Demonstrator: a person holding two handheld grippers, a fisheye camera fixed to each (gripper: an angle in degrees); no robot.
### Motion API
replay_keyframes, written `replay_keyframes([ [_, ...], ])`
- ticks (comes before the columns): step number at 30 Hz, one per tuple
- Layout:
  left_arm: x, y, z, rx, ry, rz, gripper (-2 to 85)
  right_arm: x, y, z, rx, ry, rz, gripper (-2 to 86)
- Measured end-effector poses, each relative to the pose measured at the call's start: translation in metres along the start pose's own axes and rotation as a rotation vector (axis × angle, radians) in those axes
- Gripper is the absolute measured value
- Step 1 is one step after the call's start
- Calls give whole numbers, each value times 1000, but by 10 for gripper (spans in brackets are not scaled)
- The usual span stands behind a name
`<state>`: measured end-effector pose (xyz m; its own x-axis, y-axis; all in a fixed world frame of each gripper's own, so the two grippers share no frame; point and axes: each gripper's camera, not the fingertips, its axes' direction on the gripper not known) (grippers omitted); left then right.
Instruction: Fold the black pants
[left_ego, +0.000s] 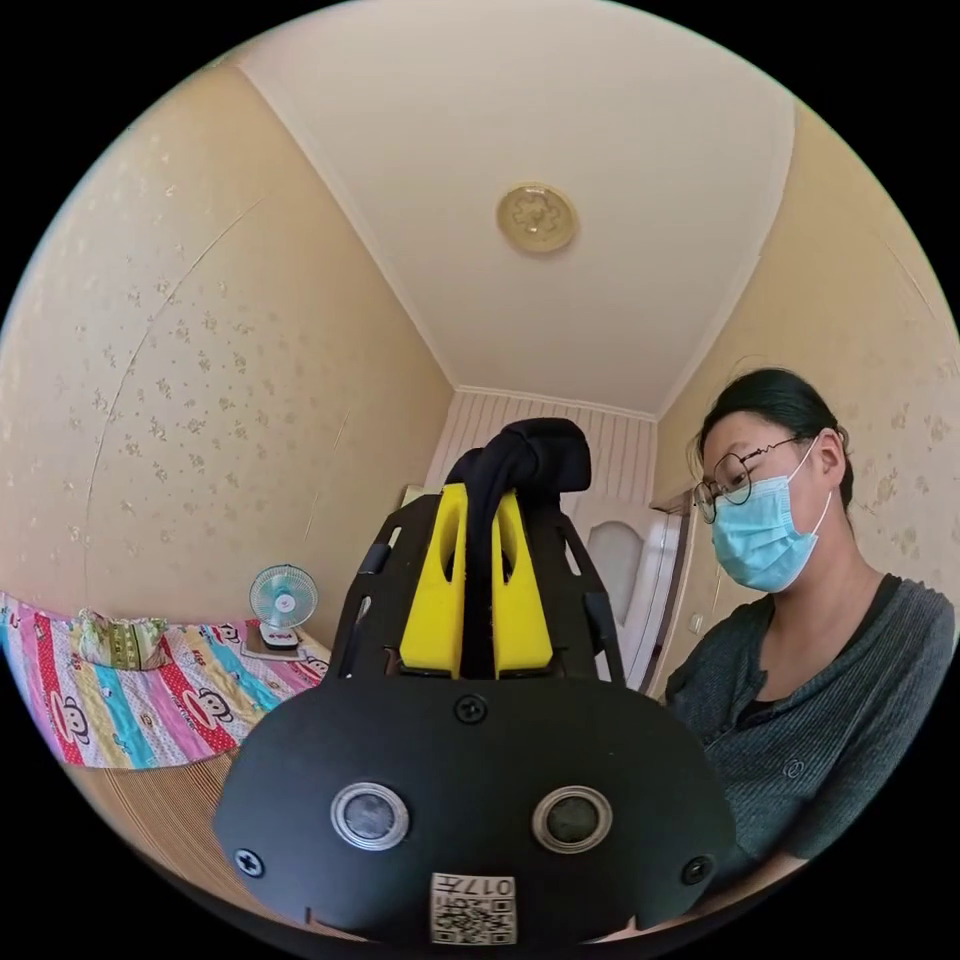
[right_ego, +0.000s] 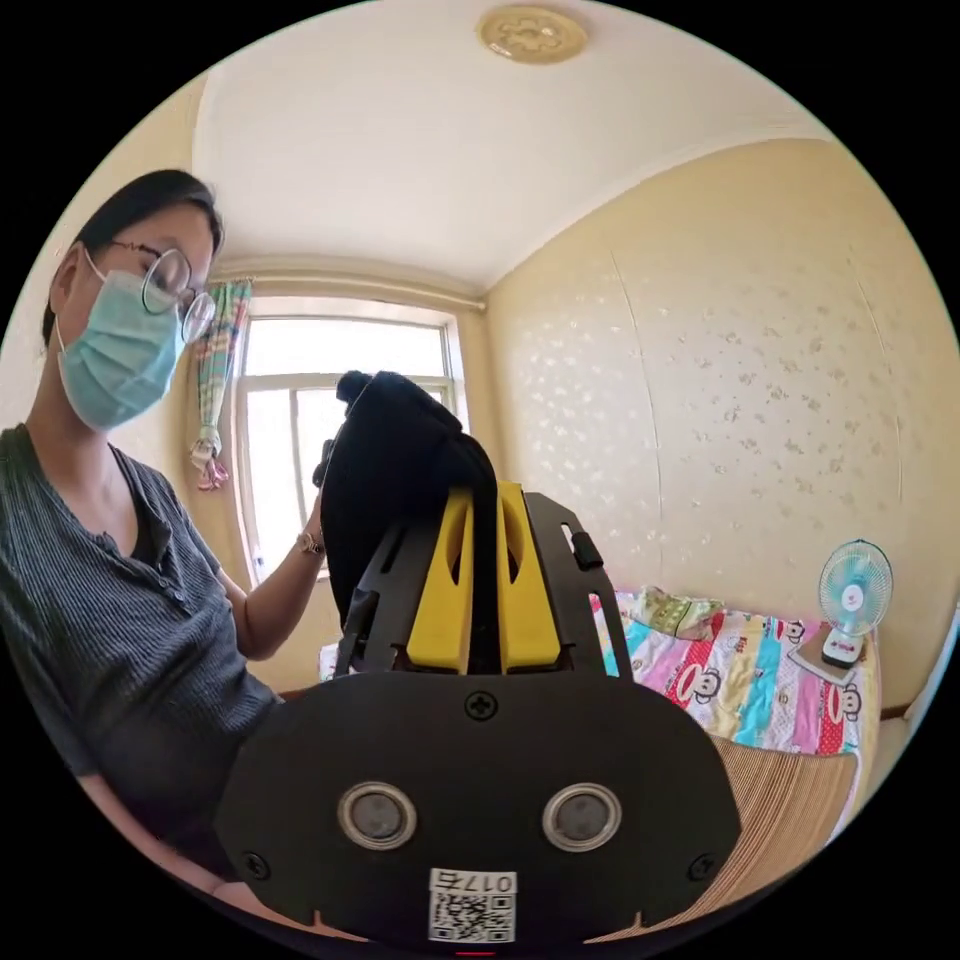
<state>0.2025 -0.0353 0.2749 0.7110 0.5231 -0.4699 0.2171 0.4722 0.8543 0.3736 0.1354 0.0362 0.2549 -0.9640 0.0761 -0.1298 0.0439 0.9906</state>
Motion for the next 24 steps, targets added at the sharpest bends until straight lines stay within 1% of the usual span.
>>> replay_keyframes([
  [3, 16, -22, -17, -10, -84, 74, 38, -17, -46, -8, 68, 34, -124, 34],
  [6, 33, -40, -24, -24, -177, 147, 39, -37, -84, -6, 80, 33, -204, 33],
  [10, 46, -49, -26, 1, -244, 194, 40, -57, -103, -4, 111, 64, -183, 31],
  [14, 36, -47, -11, -13, -338, 184, 40, -56, -98, 11, 80, 190, -106, 31],
  [17, -7, -45, 9, -70, -432, 104, 40, -13, -85, 43, -10, 202, 20, 31],
  [19, -75, -45, 33, -119, -470, -31, 39, 32, -77, 72, -90, 212, 122, 33],
  [20, -97, -46, 40, -134, -470, -85, 39, 70, -71, 98, -147, 237, 203, 34],
  [21, -143, -48, 57, -166, -469, -186, 38, 112, -66, 128, -206, 276, 285, 36],
  [22, -194, -53, 78, -206, -491, -253, 37, 133, -64, 145, -236, 304, 324, 37],
  [23, -221, -55, 90, -229, -516, -276, 38, 178, -58, 181, -289, 362, 404, 40],
  [24, -275, -58, 113, -280, -592, -313, 40, 224, -49, 221, -344, 412, 475, 45],
])
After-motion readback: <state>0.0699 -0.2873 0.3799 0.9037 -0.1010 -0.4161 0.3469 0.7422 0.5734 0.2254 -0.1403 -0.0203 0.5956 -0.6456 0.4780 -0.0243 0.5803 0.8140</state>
